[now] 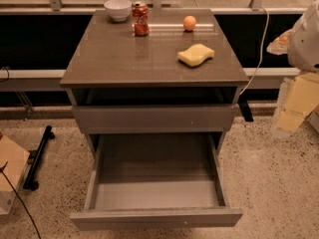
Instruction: Place sponge into middle drawer
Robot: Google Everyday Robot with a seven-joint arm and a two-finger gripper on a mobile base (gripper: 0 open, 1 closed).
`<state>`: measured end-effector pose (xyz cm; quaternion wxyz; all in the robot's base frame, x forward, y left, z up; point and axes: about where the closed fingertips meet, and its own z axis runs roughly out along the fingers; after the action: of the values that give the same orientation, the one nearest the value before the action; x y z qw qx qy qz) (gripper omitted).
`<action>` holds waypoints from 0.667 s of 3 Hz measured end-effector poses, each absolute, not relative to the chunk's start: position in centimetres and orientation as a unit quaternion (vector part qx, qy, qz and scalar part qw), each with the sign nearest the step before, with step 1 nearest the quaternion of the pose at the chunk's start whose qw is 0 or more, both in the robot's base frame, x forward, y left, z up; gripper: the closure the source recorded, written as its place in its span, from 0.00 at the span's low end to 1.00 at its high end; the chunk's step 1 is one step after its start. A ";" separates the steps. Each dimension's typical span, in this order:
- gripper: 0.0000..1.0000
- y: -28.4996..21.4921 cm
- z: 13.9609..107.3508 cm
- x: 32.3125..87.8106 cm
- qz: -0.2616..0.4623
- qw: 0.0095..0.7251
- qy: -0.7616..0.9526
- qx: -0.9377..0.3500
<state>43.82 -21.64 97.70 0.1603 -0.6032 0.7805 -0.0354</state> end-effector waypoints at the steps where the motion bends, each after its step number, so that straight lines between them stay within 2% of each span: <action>1: 0.00 -21.6 97.7 43.8 -0.035 0.160 0.781 -0.603; 2: 0.00 -20.8 97.4 44.9 -0.031 0.184 0.779 -0.599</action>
Offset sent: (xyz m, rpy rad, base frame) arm 0.0332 0.0258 -0.0121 0.1120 -0.0783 0.0017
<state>44.93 -20.75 97.45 0.1844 -0.5991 0.7785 -0.0305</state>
